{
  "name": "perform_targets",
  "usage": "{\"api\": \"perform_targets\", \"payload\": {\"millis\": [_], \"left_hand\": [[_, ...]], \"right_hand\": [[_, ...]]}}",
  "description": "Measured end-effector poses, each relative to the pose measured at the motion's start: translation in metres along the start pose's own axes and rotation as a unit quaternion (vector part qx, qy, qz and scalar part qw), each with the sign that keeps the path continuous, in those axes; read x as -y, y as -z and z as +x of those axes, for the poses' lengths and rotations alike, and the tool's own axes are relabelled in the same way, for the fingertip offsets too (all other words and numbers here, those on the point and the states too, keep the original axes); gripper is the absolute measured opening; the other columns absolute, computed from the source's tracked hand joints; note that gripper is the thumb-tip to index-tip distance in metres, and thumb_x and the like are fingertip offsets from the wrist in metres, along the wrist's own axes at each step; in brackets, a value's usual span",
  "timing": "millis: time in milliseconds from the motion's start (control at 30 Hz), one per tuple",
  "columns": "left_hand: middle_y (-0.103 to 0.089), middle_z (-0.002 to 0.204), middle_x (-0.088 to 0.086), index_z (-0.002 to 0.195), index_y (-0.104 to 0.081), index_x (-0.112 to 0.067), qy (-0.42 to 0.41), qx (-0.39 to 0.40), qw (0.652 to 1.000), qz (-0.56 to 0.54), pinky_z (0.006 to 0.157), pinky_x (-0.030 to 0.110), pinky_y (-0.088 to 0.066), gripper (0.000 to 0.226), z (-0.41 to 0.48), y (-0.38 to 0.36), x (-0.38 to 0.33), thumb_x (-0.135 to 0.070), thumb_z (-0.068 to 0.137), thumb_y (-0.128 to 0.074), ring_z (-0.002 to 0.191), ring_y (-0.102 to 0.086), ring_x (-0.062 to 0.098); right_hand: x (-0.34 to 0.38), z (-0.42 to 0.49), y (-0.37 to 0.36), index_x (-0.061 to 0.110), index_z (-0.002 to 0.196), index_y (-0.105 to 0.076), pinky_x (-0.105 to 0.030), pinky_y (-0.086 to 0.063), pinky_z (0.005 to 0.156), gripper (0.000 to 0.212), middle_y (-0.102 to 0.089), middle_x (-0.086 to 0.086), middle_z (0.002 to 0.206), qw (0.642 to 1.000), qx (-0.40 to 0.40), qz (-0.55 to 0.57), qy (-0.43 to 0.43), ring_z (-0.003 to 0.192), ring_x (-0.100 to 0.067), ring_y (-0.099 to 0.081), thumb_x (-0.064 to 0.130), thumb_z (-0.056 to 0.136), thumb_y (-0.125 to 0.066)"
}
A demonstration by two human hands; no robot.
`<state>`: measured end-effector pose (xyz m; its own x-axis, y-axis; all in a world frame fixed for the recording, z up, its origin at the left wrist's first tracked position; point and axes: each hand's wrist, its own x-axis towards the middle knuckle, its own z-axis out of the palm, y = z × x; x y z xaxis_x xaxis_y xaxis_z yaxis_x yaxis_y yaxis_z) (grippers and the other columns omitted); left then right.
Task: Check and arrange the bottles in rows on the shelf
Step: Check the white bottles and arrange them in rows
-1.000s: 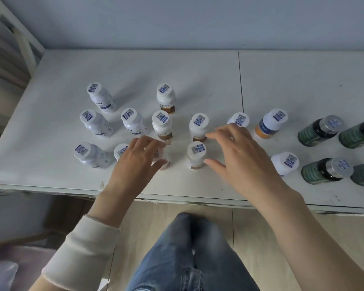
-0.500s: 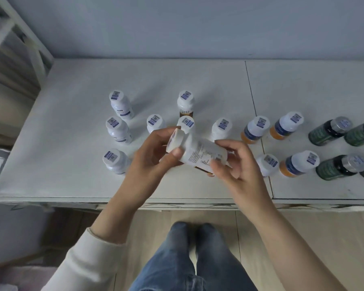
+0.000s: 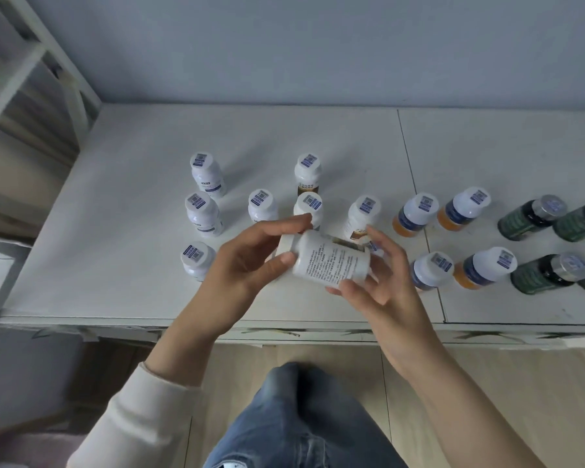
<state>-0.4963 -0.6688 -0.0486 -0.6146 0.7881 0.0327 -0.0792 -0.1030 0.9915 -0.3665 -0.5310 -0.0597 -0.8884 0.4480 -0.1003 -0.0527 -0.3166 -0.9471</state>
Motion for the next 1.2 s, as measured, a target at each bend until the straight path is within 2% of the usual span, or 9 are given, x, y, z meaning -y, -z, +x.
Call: {"api": "perform_targets", "payload": {"millis": [133,233,367,533,667,767,867,1000,1200], "left_hand": [[-0.056,0.134,-0.004,0.121,-0.056,-0.029,0.002,0.000,1.000,-0.022,0.109,0.038,-0.036,0.038,0.005,-0.006,0.005,-0.015,0.085,-0.060,0.131,-0.045,0.016],[-0.065,0.120,-0.002,0.114,-0.060,-0.022,0.049,-0.049,0.995,-0.074,0.094,0.032,-0.047,0.032,0.004,-0.015,0.013,-0.011,0.085,-0.056,0.115,-0.058,0.017],[-0.067,0.117,-0.003,0.114,-0.060,-0.021,0.083,-0.089,0.978,-0.169,0.092,0.031,-0.051,0.031,0.006,-0.022,0.018,-0.011,0.085,-0.055,0.112,-0.061,0.017],[-0.070,0.094,0.005,0.110,-0.060,-0.009,0.172,-0.095,0.946,-0.256,0.069,0.027,-0.056,0.031,0.013,-0.027,0.018,-0.026,0.096,-0.038,0.084,-0.066,0.016],[-0.067,0.097,0.008,0.111,-0.058,-0.010,0.188,-0.096,0.941,-0.266,0.073,0.032,-0.058,0.032,0.020,-0.018,0.017,-0.030,0.090,-0.045,0.085,-0.065,0.019],[-0.064,0.101,0.003,0.107,-0.058,-0.018,0.151,-0.089,0.966,-0.190,0.079,0.032,-0.056,0.024,0.024,-0.008,0.017,-0.026,0.084,-0.060,0.089,-0.064,0.019],[-0.060,0.108,0.000,0.106,-0.057,-0.026,0.069,-0.066,0.994,0.054,0.084,0.025,-0.052,0.025,0.027,-0.002,0.017,-0.018,0.083,-0.065,0.099,-0.061,0.015],[-0.049,0.112,-0.005,0.113,-0.056,-0.024,0.004,-0.009,0.942,0.335,0.086,0.021,-0.046,0.036,0.031,-0.005,0.034,-0.008,0.082,-0.067,0.103,-0.053,0.014],[-0.047,0.123,0.009,0.119,-0.055,-0.009,-0.022,0.052,0.887,0.458,0.085,0.011,-0.031,0.041,0.040,-0.014,0.056,-0.004,0.080,-0.067,0.109,-0.053,0.026]], "right_hand": [[-0.002,-0.001,0.003,0.020,0.108,-0.053,-0.019,-0.052,0.080,0.045,-0.066,0.007,0.106,0.999,-0.023,-0.034,0.031,0.103,-0.006,-0.063,0.007,0.069,-0.071],[-0.001,-0.001,0.005,0.032,0.114,-0.053,-0.021,-0.047,0.092,0.051,-0.051,-0.009,0.129,0.989,-0.018,-0.112,0.095,0.122,-0.016,-0.052,0.012,0.070,-0.071],[0.002,-0.001,0.002,0.023,0.117,-0.048,-0.022,-0.049,0.091,0.061,-0.057,-0.006,0.124,0.990,-0.047,-0.108,0.074,0.114,-0.014,-0.059,0.012,0.064,-0.077],[0.010,0.009,-0.013,0.013,0.116,-0.053,-0.016,-0.045,0.086,0.059,-0.057,0.005,0.111,0.867,-0.072,-0.433,0.233,0.101,-0.009,-0.055,0.029,0.066,-0.079],[0.009,0.009,-0.012,0.012,0.120,-0.047,-0.019,-0.046,0.084,0.063,-0.058,-0.005,0.116,0.833,-0.049,-0.499,0.234,0.105,-0.012,-0.052,0.024,0.068,-0.081],[0.013,0.009,0.002,0.013,0.119,-0.047,-0.026,-0.050,0.083,0.065,-0.056,-0.007,0.118,0.802,0.006,-0.563,0.200,0.106,-0.019,-0.055,0.023,0.066,-0.082],[0.021,0.012,0.015,0.007,0.113,-0.057,-0.034,-0.053,0.072,0.060,-0.059,-0.011,0.112,0.722,0.007,-0.672,0.165,0.097,-0.030,-0.060,0.020,0.061,-0.084],[0.024,0.016,0.026,0.007,0.105,-0.061,-0.037,-0.052,0.065,0.054,-0.061,-0.014,0.105,0.670,-0.026,-0.730,0.134,0.091,-0.036,-0.061,0.013,0.058,-0.086],[0.021,0.017,0.033,0.004,0.102,-0.063,-0.038,-0.049,0.060,0.054,-0.062,-0.018,0.099,0.640,-0.043,-0.763,0.079,0.084,-0.039,-0.060,0.014,0.055,-0.088]]}}
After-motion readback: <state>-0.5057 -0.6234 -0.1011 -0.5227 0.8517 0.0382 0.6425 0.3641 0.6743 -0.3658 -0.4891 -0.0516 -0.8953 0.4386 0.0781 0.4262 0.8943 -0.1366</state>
